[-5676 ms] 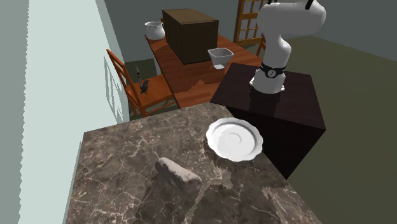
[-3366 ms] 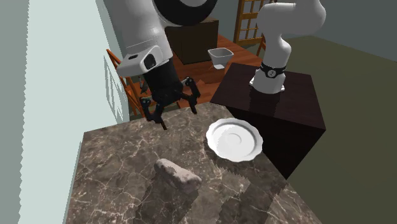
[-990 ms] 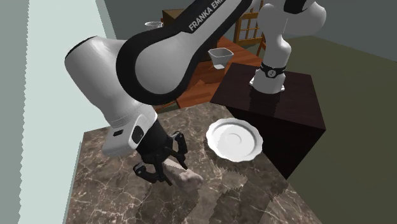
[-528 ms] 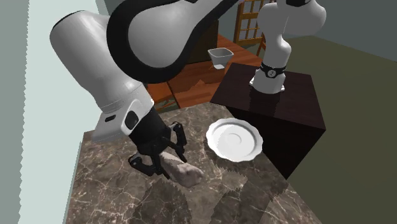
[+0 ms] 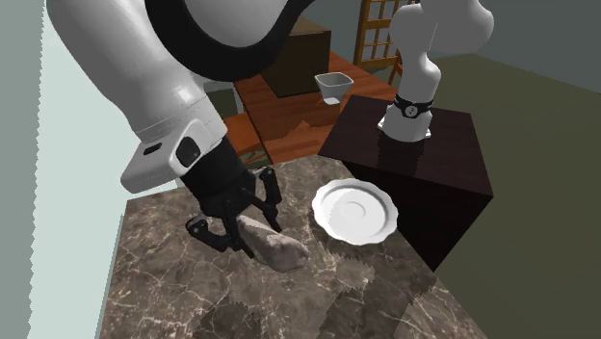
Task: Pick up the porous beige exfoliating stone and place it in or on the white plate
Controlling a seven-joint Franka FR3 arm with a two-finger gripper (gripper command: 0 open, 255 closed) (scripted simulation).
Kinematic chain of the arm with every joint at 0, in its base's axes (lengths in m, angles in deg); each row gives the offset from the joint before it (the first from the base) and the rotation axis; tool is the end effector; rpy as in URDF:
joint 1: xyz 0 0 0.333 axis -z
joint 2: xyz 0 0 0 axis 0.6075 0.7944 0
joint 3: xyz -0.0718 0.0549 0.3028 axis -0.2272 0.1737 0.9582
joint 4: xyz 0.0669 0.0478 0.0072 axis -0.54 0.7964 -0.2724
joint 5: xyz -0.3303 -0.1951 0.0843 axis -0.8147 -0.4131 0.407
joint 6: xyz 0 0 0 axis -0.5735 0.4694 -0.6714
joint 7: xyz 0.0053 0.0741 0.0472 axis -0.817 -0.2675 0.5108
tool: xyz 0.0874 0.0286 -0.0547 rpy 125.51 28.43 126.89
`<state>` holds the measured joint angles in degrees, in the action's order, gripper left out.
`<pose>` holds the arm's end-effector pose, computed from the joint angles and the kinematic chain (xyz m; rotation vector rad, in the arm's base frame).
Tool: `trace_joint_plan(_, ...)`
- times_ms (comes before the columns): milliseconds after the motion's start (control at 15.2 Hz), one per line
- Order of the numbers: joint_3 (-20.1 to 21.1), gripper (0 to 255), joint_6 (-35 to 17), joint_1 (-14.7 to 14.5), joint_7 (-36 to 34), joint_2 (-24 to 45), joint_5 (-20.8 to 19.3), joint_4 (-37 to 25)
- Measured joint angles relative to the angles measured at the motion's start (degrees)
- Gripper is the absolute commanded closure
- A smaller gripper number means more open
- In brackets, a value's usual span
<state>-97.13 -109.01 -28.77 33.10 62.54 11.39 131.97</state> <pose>0.6694 -0.2763 0.2933 -2.3228 -1.4623 -0.3592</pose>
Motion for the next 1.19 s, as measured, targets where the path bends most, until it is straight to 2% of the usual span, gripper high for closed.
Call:
trace_joint_plan(132,-0.6,255,-1.8,-1.6,1.0,-3.4,-0.4,5.6)
trace_joint_plan(726,-4.0,255,-13.6,-12.0,3.0,-25.5,-4.6,38.1)
trace_joint_plan(1188,-5.1,255,-21.3,-16.6,0.0,-41.8,-10.4,57.7)
